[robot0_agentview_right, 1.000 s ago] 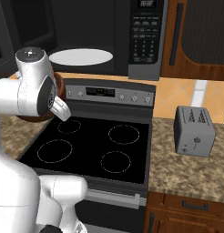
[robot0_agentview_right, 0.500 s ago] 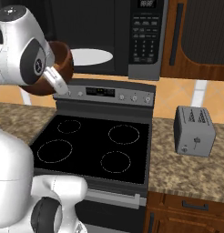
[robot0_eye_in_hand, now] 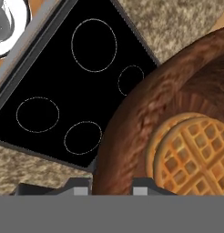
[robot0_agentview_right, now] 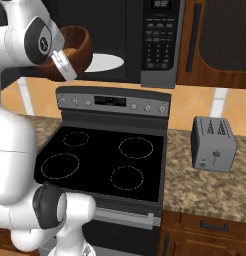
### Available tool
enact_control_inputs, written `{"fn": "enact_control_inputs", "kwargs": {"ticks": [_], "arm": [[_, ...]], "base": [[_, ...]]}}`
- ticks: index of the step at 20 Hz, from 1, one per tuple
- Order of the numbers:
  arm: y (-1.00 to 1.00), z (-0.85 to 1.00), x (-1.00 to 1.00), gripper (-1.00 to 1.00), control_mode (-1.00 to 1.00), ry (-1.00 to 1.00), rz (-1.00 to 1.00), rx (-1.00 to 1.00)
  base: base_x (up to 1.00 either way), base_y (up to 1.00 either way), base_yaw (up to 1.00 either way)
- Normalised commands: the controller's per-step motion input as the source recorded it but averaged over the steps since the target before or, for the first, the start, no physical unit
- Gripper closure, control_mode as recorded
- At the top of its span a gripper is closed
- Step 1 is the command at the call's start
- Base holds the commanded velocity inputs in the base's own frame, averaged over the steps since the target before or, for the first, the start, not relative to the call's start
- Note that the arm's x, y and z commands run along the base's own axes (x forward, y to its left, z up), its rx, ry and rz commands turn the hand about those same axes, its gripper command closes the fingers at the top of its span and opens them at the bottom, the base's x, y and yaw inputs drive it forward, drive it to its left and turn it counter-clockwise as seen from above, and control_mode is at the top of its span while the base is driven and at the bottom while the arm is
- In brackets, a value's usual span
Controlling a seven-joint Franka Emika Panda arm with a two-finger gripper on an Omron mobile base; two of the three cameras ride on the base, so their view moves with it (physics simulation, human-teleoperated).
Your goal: Open the microwave, place the bowl with waffle inside the microwave, then close the microwave door and turn it on.
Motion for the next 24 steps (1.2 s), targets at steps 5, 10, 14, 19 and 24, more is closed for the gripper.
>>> {"fn": "enact_control_inputs", "kwargs": {"ticks": [5, 10, 14, 19, 24], "arm": [[0.0, 0.23, 0.47, 1.0, -1.0, -0.12, -0.05, 0.07], [0.0, -0.03, 0.68, 1.0, -1.0, -0.04, -0.06, 0.05], [0.0, 0.04, 0.57, 1.0, -1.0, 0.03, 0.0, 0.1], [0.0, -0.15, 0.52, 1.0, -1.0, 0.01, 0.0, 0.05], [0.0, -0.27, 0.55, 1.0, -1.0, 0.0, 0.0, 0.04]], "base": [[0.0, 0.0, 0.0], [0.0, 0.0, 0.0], [0.0, 0.0, 0.0], [0.0, 0.0, 0.0], [0.0, 0.0, 0.0]]}}
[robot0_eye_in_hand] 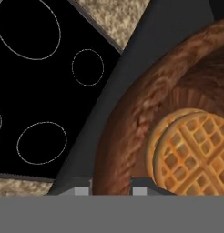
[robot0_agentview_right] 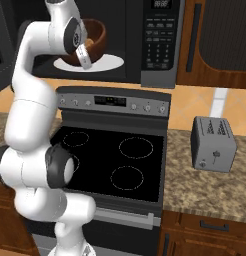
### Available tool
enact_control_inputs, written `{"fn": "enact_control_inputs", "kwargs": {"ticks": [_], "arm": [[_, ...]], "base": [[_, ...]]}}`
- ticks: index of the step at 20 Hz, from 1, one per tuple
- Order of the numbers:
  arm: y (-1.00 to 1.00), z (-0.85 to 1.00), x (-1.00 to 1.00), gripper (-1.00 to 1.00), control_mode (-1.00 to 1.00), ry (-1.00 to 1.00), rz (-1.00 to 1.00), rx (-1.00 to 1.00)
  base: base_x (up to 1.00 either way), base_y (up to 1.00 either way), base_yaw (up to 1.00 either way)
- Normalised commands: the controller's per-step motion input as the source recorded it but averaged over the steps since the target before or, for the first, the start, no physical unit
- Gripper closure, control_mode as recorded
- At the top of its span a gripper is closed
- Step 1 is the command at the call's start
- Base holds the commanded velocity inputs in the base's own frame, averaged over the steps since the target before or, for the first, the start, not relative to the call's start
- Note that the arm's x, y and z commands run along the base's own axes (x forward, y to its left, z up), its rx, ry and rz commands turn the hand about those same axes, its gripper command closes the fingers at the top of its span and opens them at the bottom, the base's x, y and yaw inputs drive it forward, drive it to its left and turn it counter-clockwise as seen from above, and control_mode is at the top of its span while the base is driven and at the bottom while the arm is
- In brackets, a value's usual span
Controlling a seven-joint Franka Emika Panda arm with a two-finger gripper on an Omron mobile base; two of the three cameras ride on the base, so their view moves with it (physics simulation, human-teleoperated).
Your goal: Open the microwave, place the bowl with waffle inside the microwave, then close the microwave door and turn it on.
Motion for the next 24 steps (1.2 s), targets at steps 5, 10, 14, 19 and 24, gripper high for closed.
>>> {"fn": "enact_control_inputs", "kwargs": {"ticks": [5, 10, 14, 19, 24], "arm": [[0.0, -0.4, 0.57, 1.0, -1.0, 0.01, 0.0, 0.01], [0.0, -0.21, 0.56, 1.0, -1.0, 0.0, 0.0, 0.04], [0.0, -0.1, 0.6, 1.0, -1.0, 0.0, 0.0, 0.05], [0.0, -0.14, 0.17, -1.0, -1.0, -0.01, 0.0, 0.01], [0.0, -0.19, 0.0, -1.0, -1.0, -0.17, 0.0, 0.03]], "base": [[0.0, 0.0, 0.0], [0.0, 0.0, 0.0], [0.0, 0.0, 0.0], [0.0, 0.0, 0.0], [0.0, 0.0, 0.0]]}}
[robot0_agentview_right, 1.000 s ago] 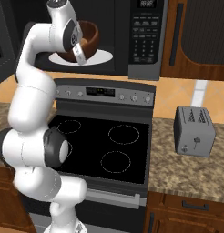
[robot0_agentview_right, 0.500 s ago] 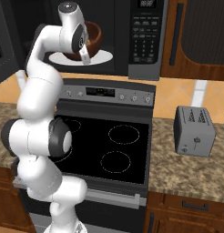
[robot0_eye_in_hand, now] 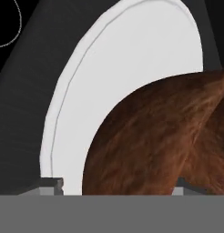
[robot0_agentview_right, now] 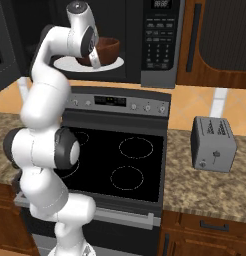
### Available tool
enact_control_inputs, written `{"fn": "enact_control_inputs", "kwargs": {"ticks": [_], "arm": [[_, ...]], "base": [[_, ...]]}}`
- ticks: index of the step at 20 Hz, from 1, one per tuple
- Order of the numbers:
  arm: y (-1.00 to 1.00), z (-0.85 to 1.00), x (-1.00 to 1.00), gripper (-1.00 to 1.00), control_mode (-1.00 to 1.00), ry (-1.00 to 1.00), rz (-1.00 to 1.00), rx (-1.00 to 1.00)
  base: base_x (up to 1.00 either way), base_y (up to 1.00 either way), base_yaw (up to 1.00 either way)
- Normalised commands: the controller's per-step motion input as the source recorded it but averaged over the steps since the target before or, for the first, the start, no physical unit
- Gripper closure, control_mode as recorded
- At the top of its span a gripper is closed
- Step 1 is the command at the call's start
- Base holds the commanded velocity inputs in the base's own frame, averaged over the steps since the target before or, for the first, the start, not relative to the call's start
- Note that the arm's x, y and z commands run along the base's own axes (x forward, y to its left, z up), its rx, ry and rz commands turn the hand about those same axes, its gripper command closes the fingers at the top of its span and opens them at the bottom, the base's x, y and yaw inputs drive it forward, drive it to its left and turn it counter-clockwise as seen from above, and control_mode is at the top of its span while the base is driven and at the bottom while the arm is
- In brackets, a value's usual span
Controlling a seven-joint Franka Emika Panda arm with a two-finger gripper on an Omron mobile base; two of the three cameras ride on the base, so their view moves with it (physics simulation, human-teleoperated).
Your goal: Open the microwave, place the bowl with waffle inside the microwave, then close the microwave door and turn it on.
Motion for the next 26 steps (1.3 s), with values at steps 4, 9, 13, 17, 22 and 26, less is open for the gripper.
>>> {"fn": "enact_control_inputs", "kwargs": {"ticks": [4, 9, 13, 17, 22, 26], "arm": [[-0.05, 0.02, -0.27, -1.0, -1.0, -0.63, 0.0, 0.17], [-0.21, -0.07, -0.78, -1.0, -1.0, -0.58, 0.0, 0.17], [-0.36, -0.12, -1.0, -1.0, -1.0, -0.22, 0.01, 0.06], [-0.34, -0.01, -1.0, -1.0, -1.0, -0.02, 0.0, 0.0], [-0.21, -0.02, -1.0, -1.0, -1.0, 0.05, 0.03, -0.08], [-0.01, -0.38, -1.0, -1.0, -1.0, 0.23, 0.08, -0.17]], "base": [[0.0, 0.0, 0.0], [0.0, 0.0, 0.0], [0.0, 0.0, 0.0], [0.0, 0.0, 0.0], [0.0, 0.0, 0.0], [0.0, 0.0, 0.0]]}}
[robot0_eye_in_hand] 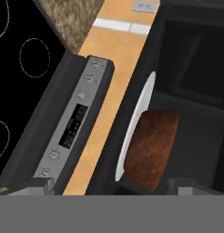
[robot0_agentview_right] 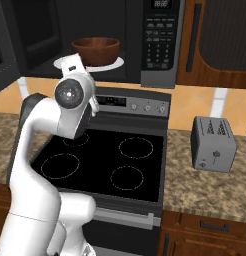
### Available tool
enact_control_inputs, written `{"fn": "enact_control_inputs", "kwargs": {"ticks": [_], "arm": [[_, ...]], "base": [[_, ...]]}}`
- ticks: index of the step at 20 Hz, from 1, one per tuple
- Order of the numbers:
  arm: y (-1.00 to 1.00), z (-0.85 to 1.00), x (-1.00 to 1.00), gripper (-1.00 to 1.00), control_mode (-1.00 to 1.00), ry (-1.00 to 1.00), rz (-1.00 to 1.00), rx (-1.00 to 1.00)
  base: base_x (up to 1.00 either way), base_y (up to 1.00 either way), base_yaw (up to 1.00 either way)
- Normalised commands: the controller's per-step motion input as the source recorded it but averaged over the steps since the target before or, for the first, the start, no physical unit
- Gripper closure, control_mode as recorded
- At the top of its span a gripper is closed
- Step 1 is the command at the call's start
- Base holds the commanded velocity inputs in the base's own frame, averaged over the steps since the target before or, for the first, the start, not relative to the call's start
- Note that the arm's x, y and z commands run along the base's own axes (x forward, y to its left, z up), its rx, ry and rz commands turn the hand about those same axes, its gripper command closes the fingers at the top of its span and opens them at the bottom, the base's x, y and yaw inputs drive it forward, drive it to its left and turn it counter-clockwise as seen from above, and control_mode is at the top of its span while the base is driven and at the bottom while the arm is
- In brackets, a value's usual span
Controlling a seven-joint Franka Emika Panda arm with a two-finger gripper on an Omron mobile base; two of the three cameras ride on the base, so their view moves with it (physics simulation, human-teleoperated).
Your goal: Open the microwave, place the bowl with waffle inside the microwave, then close the microwave door and turn it on.
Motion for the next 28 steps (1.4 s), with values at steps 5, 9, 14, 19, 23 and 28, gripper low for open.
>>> {"fn": "enact_control_inputs", "kwargs": {"ticks": [5, 9, 14, 19, 23, 28], "arm": [[0.0, -0.75, -1.0, -1.0, -1.0, 0.16, 0.12, -0.14], [0.01, -0.99, -1.0, -1.0, -1.0, -0.01, 0.16, -0.12], [0.35, -0.91, -0.98, 1.0, -1.0, -0.01, 0.18, -0.2], [0.44, -0.72, -0.79, 1.0, -1.0, -0.05, 0.14, -0.2], [0.54, -0.7, -1.0, 1.0, -1.0, -0.31, 0.16, -0.21], [0.56, -0.62, -0.94, 1.0, -1.0, -0.4, 0.13, -0.3]], "base": [[0.0, 0.0, 0.0], [0.0, 0.0, 0.0], [0.0, 0.0, 0.0], [0.0, 0.0, 0.0], [0.0, 0.0, 0.0], [0.0, 0.0, 0.0]]}}
